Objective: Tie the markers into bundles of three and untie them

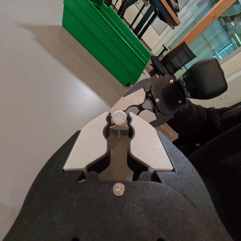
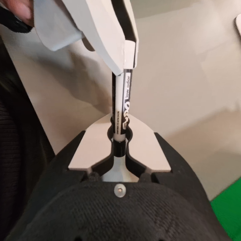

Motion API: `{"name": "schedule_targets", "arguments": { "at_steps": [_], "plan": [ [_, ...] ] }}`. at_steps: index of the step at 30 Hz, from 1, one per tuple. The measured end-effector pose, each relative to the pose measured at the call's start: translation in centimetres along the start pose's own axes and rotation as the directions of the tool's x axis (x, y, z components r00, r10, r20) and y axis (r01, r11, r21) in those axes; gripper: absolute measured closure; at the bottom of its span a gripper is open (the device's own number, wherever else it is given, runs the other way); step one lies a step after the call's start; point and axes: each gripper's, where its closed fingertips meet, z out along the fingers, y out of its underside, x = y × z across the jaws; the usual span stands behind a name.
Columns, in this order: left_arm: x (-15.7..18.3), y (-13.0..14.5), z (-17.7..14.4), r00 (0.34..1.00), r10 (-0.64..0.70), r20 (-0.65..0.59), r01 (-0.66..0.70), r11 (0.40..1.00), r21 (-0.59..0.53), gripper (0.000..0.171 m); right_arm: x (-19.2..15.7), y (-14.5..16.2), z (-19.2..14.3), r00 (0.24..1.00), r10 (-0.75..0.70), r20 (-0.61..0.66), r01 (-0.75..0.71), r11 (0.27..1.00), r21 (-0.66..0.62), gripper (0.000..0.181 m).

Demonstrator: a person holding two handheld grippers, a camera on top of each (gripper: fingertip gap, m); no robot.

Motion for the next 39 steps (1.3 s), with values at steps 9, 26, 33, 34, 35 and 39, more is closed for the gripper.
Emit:
{"name": "schedule_targets", "arguments": {
  "at_steps": [9,26,33,34,35,39],
  "plan": [
    [-0.7,0.3,0.1,1.0,-0.008,0.028,0.008,1.0,-0.013,0.143,-1.0,1.0,0.0,0.991,0.091,0.101,-0.084,0.994,-0.073,0.167],
    [-0.7,0.6,-0.1,0.993,0.093,0.077,-0.087,0.993,-0.074,0.151,-1.2,1.2,0.5,0.979,0.143,0.147,-0.139,0.99,-0.034,0.166],
    [-0.8,0.8,0.0,0.988,0.123,0.098,-0.115,0.99,-0.087,0.151,-0.9,1.6,0.6,0.983,0.141,0.116,-0.136,0.99,-0.047,0.165],
    [-0.9,0.7,-0.1,0.988,0.116,0.1,-0.108,0.991,-0.083,0.152,-0.8,1.6,0.6,0.983,0.143,0.113,-0.138,0.989,-0.048,0.164],
    [-0.9,0.6,-0.1,0.989,0.113,0.099,-0.105,0.991,-0.081,0.152,-0.9,1.6,0.6,0.983,0.142,0.113,-0.137,0.989,-0.05,0.164],
    [-0.6,0.6,-0.1,0.99,0.112,0.085,-0.106,0.992,-0.073,0.151,-1.3,1.7,0.4,0.985,0.118,0.126,-0.108,0.991,-0.082,0.166]
  ]
}}
